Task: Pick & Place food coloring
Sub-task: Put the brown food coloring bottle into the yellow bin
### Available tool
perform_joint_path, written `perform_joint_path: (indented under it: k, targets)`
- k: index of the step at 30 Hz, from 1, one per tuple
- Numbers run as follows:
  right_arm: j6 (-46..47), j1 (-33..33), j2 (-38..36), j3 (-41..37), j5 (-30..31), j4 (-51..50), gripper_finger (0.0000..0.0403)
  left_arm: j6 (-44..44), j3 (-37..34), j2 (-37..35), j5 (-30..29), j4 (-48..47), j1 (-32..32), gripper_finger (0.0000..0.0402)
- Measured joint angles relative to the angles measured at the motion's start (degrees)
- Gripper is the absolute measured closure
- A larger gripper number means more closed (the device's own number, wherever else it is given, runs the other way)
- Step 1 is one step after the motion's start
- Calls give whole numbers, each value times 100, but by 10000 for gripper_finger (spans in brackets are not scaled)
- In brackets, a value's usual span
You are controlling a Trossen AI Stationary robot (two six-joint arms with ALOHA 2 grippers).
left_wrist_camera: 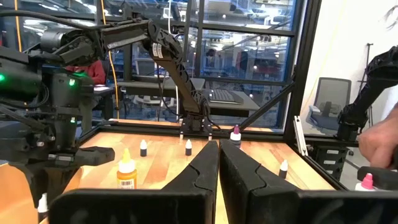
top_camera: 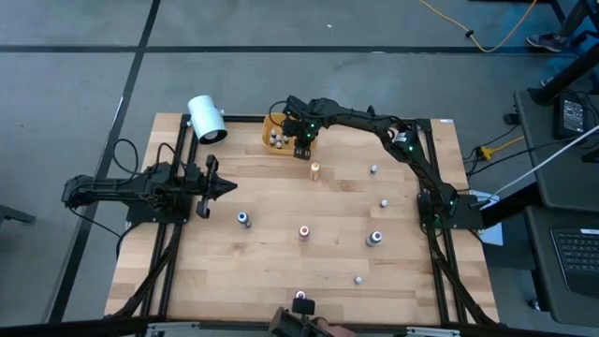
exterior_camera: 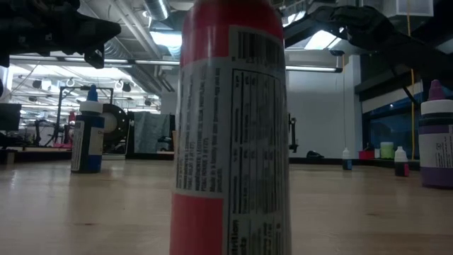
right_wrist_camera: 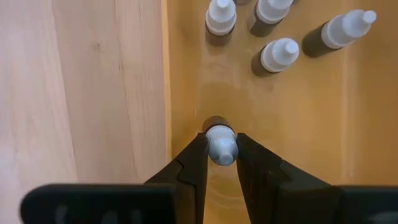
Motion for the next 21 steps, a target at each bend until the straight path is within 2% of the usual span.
perform_joint_path:
  k: [21]
  targets:
    - [-17,0,0,0,-103,23,321,0,0,0,0,0,0,389]
